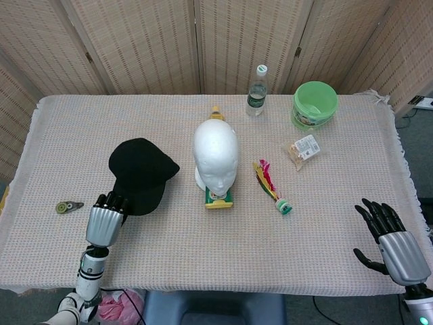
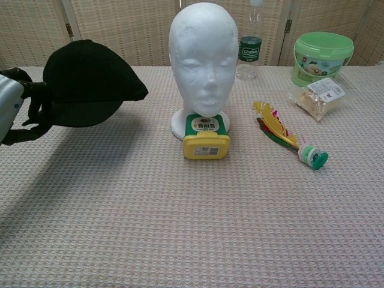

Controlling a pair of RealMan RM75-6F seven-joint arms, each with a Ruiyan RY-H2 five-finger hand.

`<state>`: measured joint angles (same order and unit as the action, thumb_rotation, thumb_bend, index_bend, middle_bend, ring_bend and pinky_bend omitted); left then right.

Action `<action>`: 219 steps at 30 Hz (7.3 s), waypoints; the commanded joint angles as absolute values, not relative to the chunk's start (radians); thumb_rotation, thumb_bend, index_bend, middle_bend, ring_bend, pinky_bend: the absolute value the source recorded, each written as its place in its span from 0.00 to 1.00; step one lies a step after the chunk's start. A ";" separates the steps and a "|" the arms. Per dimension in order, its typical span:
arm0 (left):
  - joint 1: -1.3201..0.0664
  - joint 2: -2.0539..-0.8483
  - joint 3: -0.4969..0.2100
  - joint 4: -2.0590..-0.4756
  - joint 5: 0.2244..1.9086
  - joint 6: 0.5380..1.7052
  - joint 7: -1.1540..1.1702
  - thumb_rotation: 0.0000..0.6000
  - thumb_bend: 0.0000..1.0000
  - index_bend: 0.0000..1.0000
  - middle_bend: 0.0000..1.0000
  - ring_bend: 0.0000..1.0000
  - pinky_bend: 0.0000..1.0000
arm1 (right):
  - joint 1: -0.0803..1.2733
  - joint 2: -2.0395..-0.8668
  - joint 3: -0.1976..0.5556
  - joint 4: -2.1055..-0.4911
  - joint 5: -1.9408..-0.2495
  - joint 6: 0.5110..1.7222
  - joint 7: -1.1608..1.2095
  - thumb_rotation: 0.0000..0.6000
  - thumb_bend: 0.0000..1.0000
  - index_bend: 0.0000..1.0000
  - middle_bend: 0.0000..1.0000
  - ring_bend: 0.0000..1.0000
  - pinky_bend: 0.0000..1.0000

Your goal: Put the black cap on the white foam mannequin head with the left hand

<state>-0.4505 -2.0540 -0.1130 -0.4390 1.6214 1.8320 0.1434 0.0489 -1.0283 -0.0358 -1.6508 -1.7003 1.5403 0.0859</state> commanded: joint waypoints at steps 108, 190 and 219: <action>-0.839 -1.640 -0.316 -1.552 1.530 1.444 1.055 1.00 0.55 0.70 0.75 0.51 0.67 | 0.067 -0.999 -0.047 -1.627 -1.721 1.537 0.175 1.00 0.19 0.00 0.00 0.00 0.00; -0.568 -1.402 -0.231 -1.825 1.215 1.468 1.037 1.00 0.23 0.12 0.21 0.20 0.47 | 0.052 -1.002 -0.043 -1.620 -1.719 1.570 0.181 1.00 0.19 0.00 0.00 0.00 0.00; -0.104 -1.135 -0.023 -1.724 1.384 1.555 0.157 0.58 0.23 0.00 0.00 0.00 0.20 | 0.102 -1.060 -0.015 -1.651 -1.611 1.423 0.023 1.00 0.19 0.00 0.00 0.00 0.00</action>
